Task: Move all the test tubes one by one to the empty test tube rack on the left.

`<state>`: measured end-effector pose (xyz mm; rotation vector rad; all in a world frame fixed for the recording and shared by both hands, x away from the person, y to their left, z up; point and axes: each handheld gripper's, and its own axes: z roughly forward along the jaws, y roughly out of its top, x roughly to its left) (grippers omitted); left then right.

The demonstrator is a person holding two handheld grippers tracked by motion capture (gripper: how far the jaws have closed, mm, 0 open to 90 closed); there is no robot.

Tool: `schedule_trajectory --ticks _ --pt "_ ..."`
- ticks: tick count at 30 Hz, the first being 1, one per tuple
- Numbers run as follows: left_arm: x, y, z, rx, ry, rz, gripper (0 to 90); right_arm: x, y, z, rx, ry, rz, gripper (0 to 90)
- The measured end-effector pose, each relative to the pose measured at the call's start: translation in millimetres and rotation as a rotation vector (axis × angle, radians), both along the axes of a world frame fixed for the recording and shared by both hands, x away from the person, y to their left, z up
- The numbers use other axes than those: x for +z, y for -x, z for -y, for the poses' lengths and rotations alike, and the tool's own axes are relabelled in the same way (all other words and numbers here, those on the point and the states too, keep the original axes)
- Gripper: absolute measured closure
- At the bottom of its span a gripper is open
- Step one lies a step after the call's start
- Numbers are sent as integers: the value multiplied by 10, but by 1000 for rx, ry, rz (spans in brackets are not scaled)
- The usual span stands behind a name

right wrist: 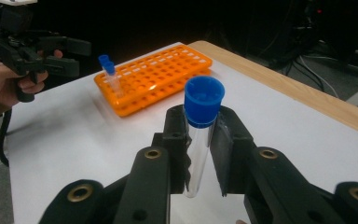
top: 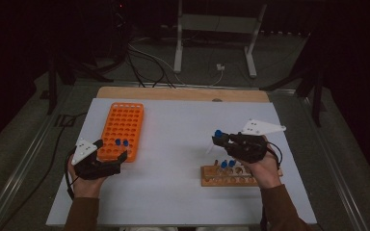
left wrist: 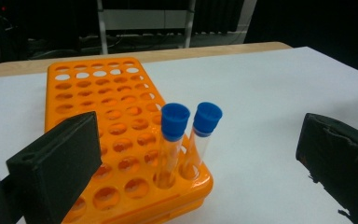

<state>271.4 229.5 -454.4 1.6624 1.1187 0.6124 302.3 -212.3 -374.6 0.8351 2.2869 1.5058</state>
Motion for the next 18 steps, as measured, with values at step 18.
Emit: schedule_trajectory --ticks 18 --pt "144 37 212 -56 -11 41 17 -48 -97 -456 43 -12 -27 768"
